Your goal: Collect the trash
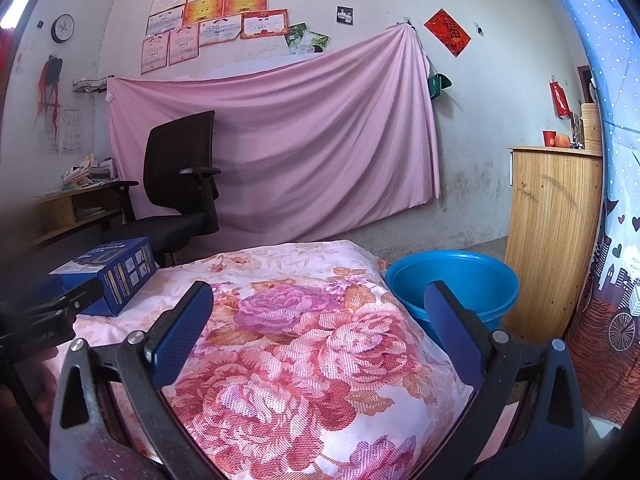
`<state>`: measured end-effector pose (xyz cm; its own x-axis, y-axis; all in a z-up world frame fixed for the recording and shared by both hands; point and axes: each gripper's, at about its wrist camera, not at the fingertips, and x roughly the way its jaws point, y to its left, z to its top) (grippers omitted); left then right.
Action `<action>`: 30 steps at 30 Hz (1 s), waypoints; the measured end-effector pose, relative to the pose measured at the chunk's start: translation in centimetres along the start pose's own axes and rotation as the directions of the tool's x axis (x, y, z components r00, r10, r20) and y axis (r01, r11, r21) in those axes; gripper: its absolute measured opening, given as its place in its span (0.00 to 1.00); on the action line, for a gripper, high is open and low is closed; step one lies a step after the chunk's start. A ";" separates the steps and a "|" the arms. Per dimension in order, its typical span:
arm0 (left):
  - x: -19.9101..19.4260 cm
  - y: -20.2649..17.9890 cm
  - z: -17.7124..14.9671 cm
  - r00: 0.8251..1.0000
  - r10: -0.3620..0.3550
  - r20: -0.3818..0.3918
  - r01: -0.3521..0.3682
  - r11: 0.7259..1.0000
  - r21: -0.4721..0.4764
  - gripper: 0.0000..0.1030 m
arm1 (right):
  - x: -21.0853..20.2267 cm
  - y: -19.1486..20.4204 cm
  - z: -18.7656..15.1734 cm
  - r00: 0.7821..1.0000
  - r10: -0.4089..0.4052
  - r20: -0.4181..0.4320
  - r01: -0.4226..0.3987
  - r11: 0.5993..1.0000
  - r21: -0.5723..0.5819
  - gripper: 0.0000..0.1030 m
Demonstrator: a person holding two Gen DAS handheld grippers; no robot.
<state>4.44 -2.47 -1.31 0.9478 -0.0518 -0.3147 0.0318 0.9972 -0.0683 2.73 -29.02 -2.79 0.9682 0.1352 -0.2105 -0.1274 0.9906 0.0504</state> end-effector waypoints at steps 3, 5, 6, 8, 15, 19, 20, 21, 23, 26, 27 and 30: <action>0.0 0.0 0.0 1.000 0.001 0.001 -0.001 1.000 -0.001 0.98 | 0.1 0.0 0.0 1.000 0.002 -0.003 -0.002 1.000 -0.001 1.00; 0.0 0.0 0.0 1.000 0.000 0.000 0.000 1.000 0.002 0.98 | 0.2 -0.1 0.1 1.000 0.001 -0.004 -0.001 1.000 0.000 1.00; 0.0 0.0 0.0 1.000 0.002 0.002 -0.002 1.000 0.002 0.98 | 0.1 -0.1 0.0 1.000 0.001 -0.003 -0.001 1.000 0.001 1.00; -0.1 0.1 0.1 1.000 0.008 0.006 -0.008 1.000 -0.001 0.98 | 0.2 -0.1 0.0 1.000 0.002 -0.004 -0.002 1.000 -0.001 1.00; 0.0 0.4 0.0 1.000 0.027 0.006 -0.027 1.000 0.001 0.98 | 0.2 -0.1 0.1 1.000 0.004 -0.007 -0.004 1.000 0.000 1.00; -0.1 0.5 0.0 1.000 0.030 0.010 -0.030 1.000 0.002 0.98 | 0.2 -0.2 0.1 1.000 0.005 -0.008 -0.005 1.000 0.000 1.00; -0.1 0.6 0.0 1.000 0.030 0.009 -0.030 1.000 0.000 0.98 | 0.2 -0.1 0.1 1.000 0.005 -0.009 -0.005 1.000 0.001 1.00; -0.1 0.6 0.0 1.000 0.029 0.008 -0.029 1.000 -0.001 0.98 | 0.2 -0.1 0.1 1.000 0.006 -0.009 -0.006 1.000 0.001 1.00; -0.1 0.8 0.1 1.000 0.030 0.008 -0.030 1.000 -0.002 0.98 | 0.2 -0.2 0.1 1.000 0.006 -0.010 -0.006 1.000 0.001 1.00; -0.2 0.9 0.1 0.999 0.034 0.014 -0.034 0.999 -0.006 0.98 | 0.3 -0.1 0.1 1.000 0.010 -0.015 -0.010 1.000 -0.003 1.00; -0.2 1.0 0.1 0.999 0.036 0.014 -0.036 0.999 -0.007 0.98 | 0.3 0.0 0.1 1.000 0.011 -0.018 -0.011 1.000 -0.005 1.00; -0.1 1.1 0.1 0.999 0.036 0.009 -0.036 0.999 -0.009 0.98 | 0.4 0.0 0.1 1.000 0.015 -0.019 -0.016 1.000 -0.011 1.00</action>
<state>4.39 -1.33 -1.23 0.9512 -0.0149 -0.3083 -0.0055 0.9979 -0.0652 3.18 -28.94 -2.76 0.9619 0.1508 -0.2281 -0.1449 0.9885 0.0425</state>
